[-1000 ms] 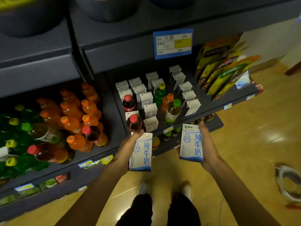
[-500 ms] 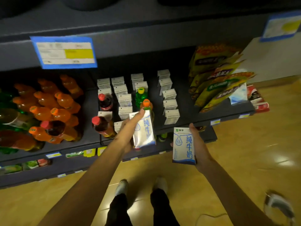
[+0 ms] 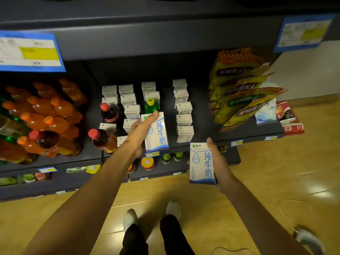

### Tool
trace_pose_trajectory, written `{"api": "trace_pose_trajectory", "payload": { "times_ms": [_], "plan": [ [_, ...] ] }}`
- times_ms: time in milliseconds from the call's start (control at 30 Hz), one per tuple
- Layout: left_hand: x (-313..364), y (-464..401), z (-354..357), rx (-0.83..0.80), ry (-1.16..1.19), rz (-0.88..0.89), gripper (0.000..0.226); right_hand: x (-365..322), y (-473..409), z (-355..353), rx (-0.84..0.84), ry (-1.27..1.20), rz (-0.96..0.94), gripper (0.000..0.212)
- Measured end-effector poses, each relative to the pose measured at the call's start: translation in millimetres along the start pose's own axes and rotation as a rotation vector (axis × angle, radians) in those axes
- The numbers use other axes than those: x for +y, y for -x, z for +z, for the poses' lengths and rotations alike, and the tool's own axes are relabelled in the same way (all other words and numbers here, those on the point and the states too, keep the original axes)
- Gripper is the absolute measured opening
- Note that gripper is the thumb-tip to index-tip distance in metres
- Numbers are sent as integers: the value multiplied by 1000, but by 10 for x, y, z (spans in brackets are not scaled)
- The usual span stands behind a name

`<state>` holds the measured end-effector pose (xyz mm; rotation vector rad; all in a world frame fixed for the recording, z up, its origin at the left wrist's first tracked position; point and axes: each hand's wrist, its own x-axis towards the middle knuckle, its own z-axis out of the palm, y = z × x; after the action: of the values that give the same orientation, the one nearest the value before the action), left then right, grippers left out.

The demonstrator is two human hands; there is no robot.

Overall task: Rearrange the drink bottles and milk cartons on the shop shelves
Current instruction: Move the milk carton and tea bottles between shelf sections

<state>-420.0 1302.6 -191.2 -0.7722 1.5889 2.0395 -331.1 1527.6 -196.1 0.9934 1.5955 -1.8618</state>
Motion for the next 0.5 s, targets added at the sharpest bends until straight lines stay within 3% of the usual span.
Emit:
{"api": "trace_pose_trajectory", "payload": {
  "times_ms": [100, 200, 267, 367, 500],
  "plan": [
    [24, 12, -36, -8, 5, -26, 99, -30, -33, 63, -17, 6, -2, 121],
    [42, 104, -41, -24, -15, -11, 75, -65, -43, 114, -14, -13, -42, 111],
    [43, 205, -88, -24, -35, 18, 58, -98, -45, 152, 2, 8, -89, 84],
    [64, 438, -213, -69, -47, 15, 59, -142, -102, 213, 49, 65, -165, 33],
    [66, 750, -406, -89, -49, -1, 42, -233, -216, 428, 87, 192, -330, 27]
  ]
}}
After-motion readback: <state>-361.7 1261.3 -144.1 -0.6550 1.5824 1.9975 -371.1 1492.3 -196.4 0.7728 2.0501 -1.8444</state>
